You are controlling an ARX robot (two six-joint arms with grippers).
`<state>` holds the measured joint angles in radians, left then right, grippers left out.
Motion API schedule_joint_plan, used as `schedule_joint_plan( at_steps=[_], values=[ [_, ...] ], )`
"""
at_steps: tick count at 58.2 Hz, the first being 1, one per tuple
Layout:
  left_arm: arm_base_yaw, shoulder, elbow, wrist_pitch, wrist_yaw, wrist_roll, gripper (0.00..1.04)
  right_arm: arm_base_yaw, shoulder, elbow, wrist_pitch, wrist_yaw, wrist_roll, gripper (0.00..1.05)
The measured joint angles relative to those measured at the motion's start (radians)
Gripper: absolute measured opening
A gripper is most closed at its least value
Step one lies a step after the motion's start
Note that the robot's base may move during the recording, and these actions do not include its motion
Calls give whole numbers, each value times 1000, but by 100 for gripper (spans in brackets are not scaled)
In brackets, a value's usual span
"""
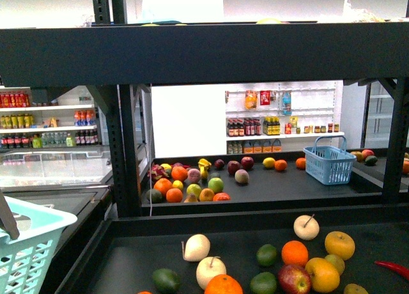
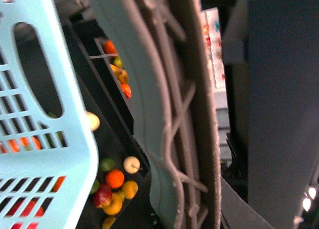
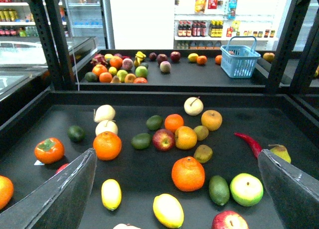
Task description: Pick lemon from shelf
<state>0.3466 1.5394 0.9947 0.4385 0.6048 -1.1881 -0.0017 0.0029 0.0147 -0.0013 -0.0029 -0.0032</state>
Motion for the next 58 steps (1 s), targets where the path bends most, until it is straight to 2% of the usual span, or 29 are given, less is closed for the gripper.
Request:
schedule_joint_plan(
  at_steps=[20, 27, 43, 58],
  values=[
    [-294, -74, 2, -46, 84, 172, 9, 0, 0, 0, 0, 0, 0, 97],
    [-403, -33, 2, 3, 102, 187, 9, 0, 0, 0, 0, 0, 0, 97],
    [-534, 119, 51, 69, 83, 214, 9, 0, 0, 0, 0, 0, 0, 97],
    [-657, 246, 142, 122, 110, 217, 9, 0, 0, 0, 0, 0, 0, 97]
  ],
)
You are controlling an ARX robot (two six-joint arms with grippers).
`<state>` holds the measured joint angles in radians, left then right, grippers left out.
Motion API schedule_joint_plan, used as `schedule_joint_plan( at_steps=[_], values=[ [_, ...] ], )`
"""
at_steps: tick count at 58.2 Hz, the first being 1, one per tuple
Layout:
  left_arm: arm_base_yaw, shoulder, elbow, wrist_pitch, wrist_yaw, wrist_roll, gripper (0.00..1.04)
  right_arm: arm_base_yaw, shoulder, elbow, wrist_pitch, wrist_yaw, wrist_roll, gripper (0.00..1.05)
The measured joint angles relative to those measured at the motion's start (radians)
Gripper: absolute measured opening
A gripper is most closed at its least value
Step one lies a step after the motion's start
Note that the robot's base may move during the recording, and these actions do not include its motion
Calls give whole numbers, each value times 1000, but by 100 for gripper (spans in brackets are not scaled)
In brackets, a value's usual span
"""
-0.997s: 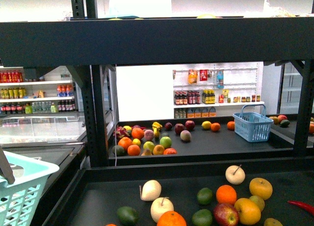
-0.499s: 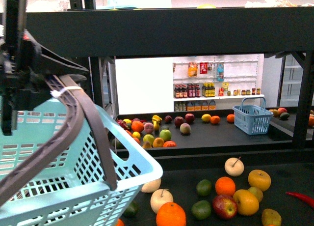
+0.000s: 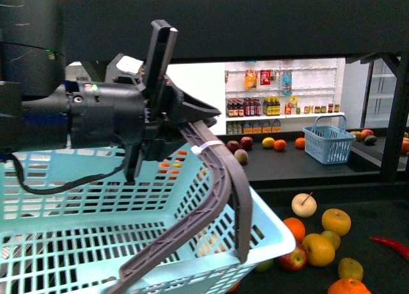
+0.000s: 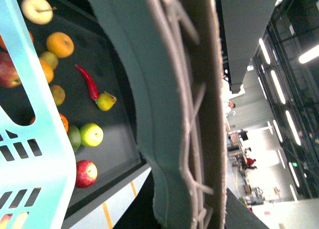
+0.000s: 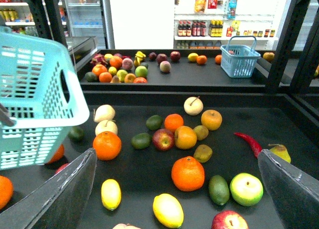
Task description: Pick lemon from shelf
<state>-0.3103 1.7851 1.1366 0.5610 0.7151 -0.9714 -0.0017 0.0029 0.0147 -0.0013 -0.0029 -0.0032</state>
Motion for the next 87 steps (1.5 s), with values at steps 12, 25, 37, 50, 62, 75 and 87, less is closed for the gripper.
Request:
schedule_joint_plan(
  at_steps=[12, 25, 37, 50, 62, 75, 87],
  values=[
    [-61, 54, 40, 14, -9, -2, 9, 0, 0, 0, 0, 0, 0, 97],
    [-87, 82, 55, 0, -39, 2, 9, 0, 0, 0, 0, 0, 0, 97],
    [-87, 82, 58, -13, -69, 18, 9, 15, 76, 38, -132, 76, 124, 97],
    [-86, 82, 58, -13, -73, 24, 9, -222, 520, 130, -35, -255, 306, 97],
    [-86, 82, 58, -13, -73, 26, 9, -443, 1161, 362, 314, -480, 203, 97],
    [-86, 82, 58, -14, -76, 28, 9, -422, 1749, 626, 463, -502, -11, 97],
    [-86, 82, 58, -14, -71, 28, 9, -320, 2070, 788, 497, -485, -315, 97]
  ],
)
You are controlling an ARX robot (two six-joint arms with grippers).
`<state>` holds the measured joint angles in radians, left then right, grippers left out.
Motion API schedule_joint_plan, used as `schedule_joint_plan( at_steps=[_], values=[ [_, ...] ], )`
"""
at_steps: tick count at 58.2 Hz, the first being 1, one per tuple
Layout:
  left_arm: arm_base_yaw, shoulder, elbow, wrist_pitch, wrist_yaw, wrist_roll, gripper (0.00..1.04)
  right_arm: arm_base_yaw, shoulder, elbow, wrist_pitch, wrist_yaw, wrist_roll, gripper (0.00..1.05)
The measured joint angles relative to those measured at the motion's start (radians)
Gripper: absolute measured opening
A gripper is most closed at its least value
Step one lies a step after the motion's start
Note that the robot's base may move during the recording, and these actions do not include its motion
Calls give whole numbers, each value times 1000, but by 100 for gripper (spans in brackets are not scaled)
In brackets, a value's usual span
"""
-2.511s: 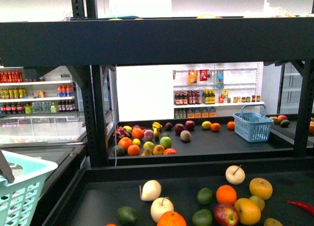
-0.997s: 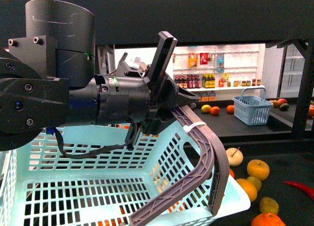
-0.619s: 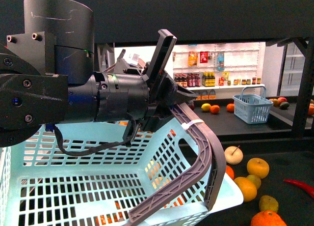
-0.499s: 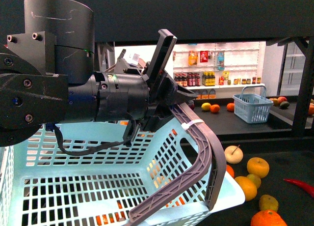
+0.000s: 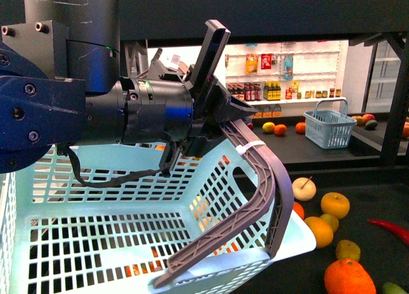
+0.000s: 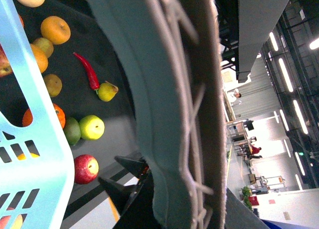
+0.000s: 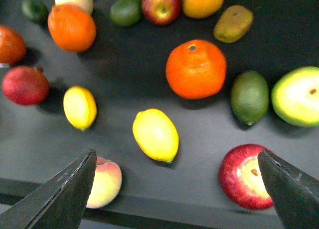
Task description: Pick lemon from shelf
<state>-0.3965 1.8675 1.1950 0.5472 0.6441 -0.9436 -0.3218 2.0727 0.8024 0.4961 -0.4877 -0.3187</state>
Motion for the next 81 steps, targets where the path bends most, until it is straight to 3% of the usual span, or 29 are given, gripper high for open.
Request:
schedule_joint_plan(
  at_steps=[21, 43, 78, 81],
  values=[
    [0, 0, 0, 0, -1, 1, 9, 109, 357, 132, 113, 5, -482, 97],
    [0, 0, 0, 0, -2, 1, 9, 174, 499, 273, 115, 57, -611, 97],
    [0, 0, 0, 0, -1, 1, 9, 201, 644, 433, 109, 130, -647, 97],
    [0, 0, 0, 0, -1, 1, 9, 204, 647, 438, 104, 135, -643, 89]
  ],
)
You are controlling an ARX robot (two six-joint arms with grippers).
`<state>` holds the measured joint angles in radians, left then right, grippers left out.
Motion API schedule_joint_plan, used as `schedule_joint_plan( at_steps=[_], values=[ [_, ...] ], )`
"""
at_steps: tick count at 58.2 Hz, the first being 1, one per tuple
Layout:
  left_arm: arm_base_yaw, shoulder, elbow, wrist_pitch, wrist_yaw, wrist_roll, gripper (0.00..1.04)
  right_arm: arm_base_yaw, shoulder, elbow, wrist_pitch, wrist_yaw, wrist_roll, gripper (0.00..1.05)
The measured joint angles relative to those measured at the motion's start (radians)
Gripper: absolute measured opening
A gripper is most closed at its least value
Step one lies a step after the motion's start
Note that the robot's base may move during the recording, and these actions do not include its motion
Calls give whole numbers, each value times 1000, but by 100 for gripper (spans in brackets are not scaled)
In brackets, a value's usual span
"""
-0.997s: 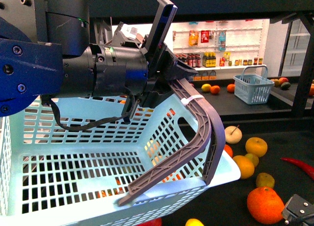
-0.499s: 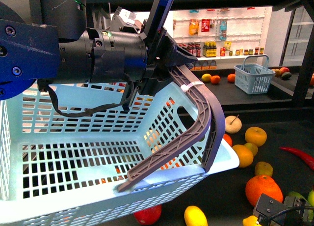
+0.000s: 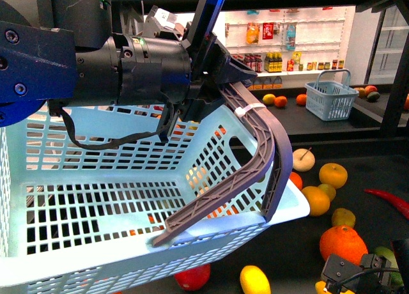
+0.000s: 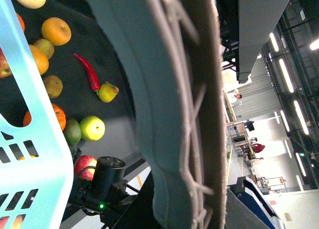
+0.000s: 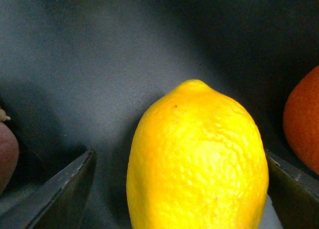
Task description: Pick lemon from shelf
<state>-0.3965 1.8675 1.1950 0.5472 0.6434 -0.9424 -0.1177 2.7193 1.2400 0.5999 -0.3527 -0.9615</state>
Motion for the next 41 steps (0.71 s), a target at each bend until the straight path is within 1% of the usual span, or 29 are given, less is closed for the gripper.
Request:
schedule_joint_plan(
  at_steps=[3, 6, 11, 20, 26, 41],
  values=[
    [0, 0, 0, 0, 0, 0, 9, 1, 0, 1, -2, 0, 5, 79],
    [0, 0, 0, 0, 0, 0, 9, 1, 0, 2, -2, -1, 8, 72],
    [0, 0, 0, 0, -1, 0, 9, 0, -5, -2, 3, -2, 19, 66],
    [0, 0, 0, 0, -1, 0, 9, -7, -45, -19, 69, -2, 87, 65],
    [0, 0, 0, 0, 0, 0, 9, -21, -125, -22, 119, 1, 160, 65],
    [0, 0, 0, 0, 0, 0, 9, -44, -399, -22, 137, -34, 335, 65]
  ],
)
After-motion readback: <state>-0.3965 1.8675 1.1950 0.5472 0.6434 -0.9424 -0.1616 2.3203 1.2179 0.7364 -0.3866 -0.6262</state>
